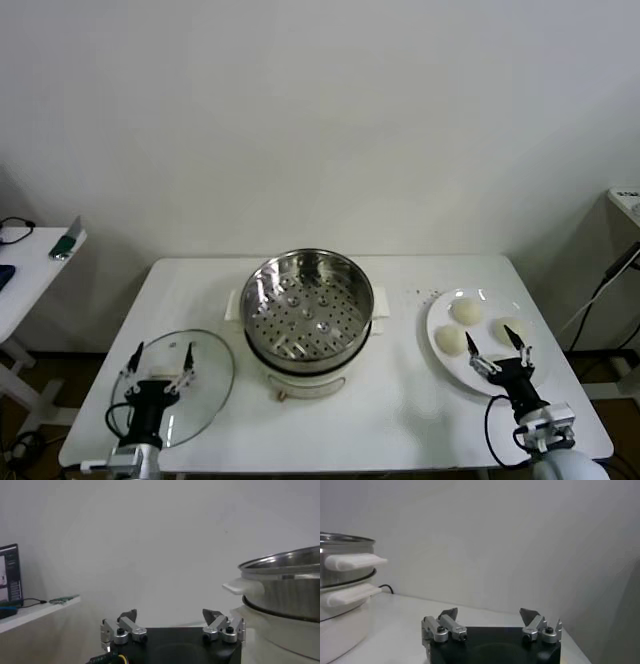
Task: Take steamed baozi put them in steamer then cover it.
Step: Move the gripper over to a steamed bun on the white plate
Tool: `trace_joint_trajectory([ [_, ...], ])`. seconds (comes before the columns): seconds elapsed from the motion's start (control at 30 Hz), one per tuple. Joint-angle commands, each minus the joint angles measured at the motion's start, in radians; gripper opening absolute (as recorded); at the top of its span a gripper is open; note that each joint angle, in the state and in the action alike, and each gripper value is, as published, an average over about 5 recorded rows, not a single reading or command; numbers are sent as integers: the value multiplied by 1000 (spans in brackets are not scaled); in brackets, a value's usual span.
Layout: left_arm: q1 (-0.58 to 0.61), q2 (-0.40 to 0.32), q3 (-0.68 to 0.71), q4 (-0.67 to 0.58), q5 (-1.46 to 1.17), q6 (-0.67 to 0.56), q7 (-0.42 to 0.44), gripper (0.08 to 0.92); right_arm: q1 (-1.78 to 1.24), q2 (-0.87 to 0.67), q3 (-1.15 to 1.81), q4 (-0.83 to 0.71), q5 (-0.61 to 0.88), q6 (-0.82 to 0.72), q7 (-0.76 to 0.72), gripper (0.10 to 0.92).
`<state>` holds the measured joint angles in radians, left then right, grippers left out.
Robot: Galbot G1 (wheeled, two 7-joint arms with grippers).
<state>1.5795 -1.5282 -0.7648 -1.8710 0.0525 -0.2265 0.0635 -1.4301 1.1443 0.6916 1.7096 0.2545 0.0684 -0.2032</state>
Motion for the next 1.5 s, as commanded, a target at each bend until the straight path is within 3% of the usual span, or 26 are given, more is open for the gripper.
trace_joint_trajectory([
  [0.03,-6,23,12,-3,-4,-1,-24,823,118,-180,-16,-25,-128,-172,-137,823],
  [0.17,-3,37,20,-14,-3,8,-31,823,214,-374,-75,-76,-215,-266,-333,823],
  [0.3,1,45,26,-13,-4,4,-34,823,402,-555,-216,-184,-316,-263,-573,823],
  [0.4,8,48,32,-7,-2,2,-36,823,607,-622,-393,-280,-421,-236,-734,823],
  [0.57,14,51,35,-3,-3,6,-38,823,939,-648,-728,-399,-501,-195,-834,823],
  [1.0,15,62,34,-18,-74,66,-41,823,1518,-485,-1462,-715,-474,-148,-909,823],
  [1.5,2,84,21,-10,-99,97,-63,823,1553,-222,-1536,-1011,-503,-110,-901,823],
])
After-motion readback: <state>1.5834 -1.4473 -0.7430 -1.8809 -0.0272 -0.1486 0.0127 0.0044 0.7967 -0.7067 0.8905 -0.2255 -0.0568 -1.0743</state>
